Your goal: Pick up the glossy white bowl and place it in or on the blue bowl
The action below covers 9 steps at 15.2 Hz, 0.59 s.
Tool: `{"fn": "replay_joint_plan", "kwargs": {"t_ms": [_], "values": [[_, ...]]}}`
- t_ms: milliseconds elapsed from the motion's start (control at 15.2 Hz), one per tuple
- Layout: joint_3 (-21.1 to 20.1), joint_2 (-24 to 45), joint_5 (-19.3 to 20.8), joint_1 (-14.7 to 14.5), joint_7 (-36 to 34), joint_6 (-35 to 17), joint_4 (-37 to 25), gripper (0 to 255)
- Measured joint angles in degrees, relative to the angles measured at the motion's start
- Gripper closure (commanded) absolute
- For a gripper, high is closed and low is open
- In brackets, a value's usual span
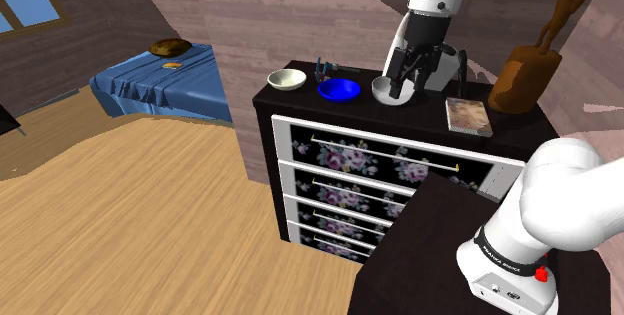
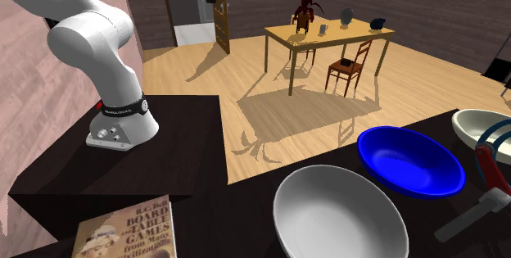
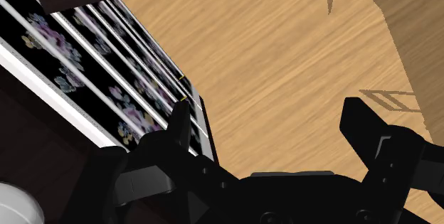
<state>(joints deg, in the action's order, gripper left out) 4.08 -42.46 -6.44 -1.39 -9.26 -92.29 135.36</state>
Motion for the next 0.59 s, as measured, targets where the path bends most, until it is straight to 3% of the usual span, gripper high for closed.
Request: {"fn": "replay_joint_plan", "kwargs": {"t_ms": [330,594], "values": [[1.8,3.4,2.7,0.9,3.1,-3.0,0.2,0],[4.0,9.1,5.9,2.0,6.7,-8.4,0.3,0]]}}
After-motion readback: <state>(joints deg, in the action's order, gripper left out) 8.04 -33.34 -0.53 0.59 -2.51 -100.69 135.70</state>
